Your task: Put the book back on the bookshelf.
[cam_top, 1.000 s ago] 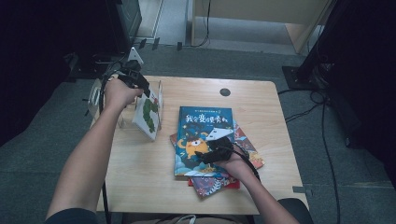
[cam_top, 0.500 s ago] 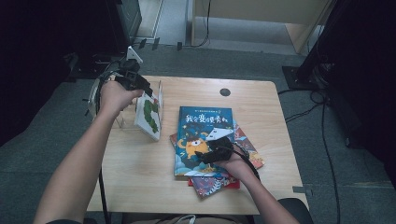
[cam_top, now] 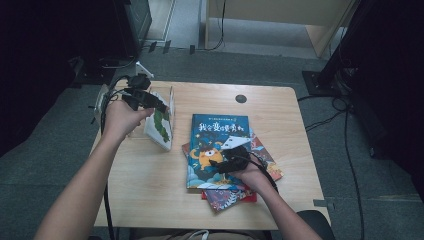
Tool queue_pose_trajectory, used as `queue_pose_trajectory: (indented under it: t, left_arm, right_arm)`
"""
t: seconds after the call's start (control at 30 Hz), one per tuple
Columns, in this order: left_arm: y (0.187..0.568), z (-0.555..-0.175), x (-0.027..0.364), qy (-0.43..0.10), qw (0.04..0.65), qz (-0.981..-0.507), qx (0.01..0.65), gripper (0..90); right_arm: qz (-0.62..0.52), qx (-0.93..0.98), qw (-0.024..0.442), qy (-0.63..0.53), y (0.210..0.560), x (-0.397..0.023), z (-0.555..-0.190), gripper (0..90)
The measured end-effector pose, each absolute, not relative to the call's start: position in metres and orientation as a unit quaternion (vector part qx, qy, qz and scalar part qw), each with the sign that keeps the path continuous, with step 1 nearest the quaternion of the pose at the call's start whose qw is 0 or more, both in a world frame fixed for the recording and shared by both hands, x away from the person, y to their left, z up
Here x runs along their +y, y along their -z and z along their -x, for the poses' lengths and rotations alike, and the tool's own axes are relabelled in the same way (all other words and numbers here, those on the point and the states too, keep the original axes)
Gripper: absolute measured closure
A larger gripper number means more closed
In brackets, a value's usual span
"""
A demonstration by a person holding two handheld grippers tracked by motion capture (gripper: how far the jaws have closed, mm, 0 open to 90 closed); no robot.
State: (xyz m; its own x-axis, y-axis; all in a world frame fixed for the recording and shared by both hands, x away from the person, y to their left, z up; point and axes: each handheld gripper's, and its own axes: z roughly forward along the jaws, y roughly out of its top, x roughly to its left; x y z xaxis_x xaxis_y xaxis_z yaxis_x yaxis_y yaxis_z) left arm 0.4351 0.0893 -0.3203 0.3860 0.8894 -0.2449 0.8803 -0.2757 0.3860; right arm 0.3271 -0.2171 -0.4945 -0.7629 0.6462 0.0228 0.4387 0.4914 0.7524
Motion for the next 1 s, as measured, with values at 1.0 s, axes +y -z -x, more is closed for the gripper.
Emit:
queue_pose_trajectory:
  t: [1.0]
  left_arm:
    - [0.395,-0.371,0.064,-0.001,0.305,-0.825,0.477,45.7]
  right_arm:
    - [-0.355,0.841,0.129,-0.387,0.487,-0.239,-0.333,35.5]
